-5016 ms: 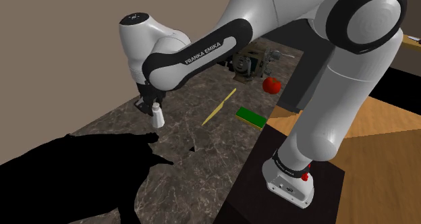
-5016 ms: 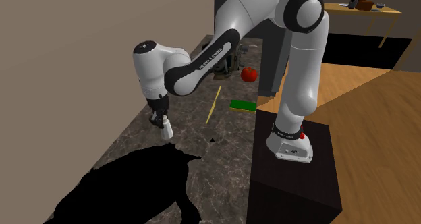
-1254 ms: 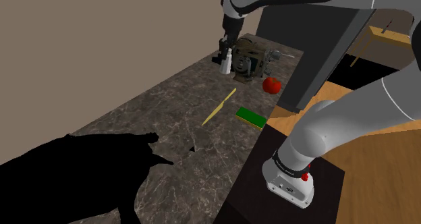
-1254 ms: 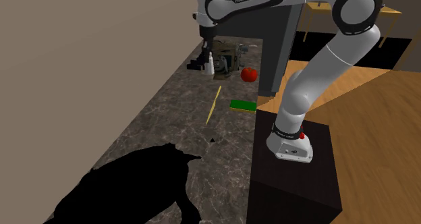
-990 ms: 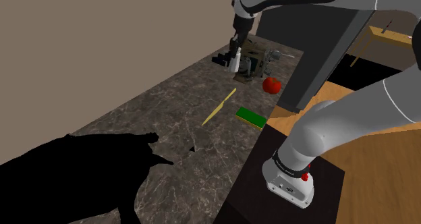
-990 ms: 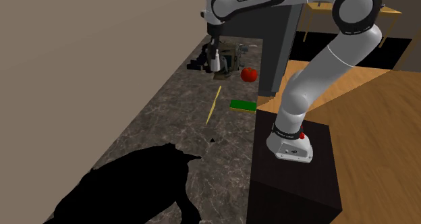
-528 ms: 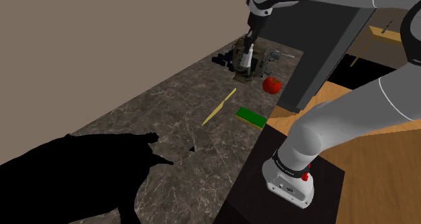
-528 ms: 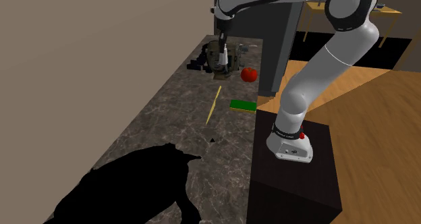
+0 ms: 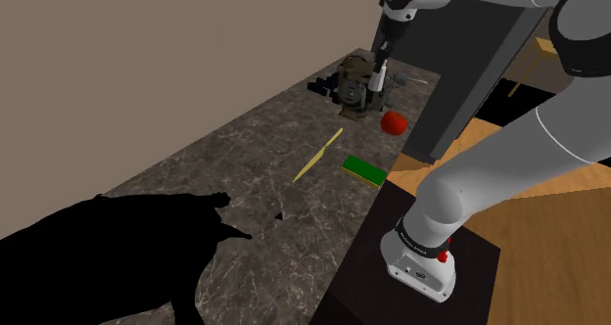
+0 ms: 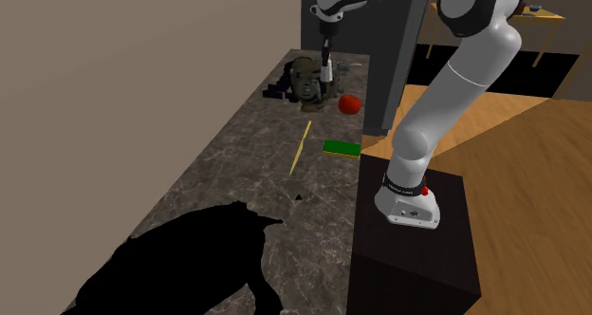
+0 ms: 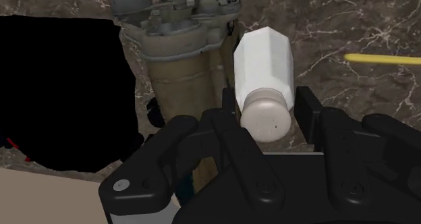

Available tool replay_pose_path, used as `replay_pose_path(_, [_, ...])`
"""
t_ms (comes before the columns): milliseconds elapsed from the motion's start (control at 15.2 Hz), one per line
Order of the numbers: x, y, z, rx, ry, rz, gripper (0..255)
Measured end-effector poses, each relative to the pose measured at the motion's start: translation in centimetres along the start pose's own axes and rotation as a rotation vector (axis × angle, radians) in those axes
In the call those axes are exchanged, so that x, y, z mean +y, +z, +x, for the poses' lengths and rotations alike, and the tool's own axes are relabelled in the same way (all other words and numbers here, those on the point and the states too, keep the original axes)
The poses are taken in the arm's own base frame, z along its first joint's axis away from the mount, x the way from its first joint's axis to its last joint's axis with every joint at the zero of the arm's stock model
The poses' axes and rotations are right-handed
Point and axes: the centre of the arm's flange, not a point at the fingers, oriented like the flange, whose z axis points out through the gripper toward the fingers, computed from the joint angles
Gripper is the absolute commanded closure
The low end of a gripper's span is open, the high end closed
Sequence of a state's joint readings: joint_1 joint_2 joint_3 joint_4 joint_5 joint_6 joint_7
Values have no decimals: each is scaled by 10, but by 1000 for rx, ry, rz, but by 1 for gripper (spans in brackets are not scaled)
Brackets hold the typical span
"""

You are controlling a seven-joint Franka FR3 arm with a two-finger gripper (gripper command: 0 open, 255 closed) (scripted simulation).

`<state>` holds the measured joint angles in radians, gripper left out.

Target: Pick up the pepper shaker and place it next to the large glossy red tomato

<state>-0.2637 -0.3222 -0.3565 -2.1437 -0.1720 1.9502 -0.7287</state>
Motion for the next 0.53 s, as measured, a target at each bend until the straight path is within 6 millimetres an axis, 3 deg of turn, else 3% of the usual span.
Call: replay_pose_path(528, [100, 10, -41, 0, 2, 0, 255])
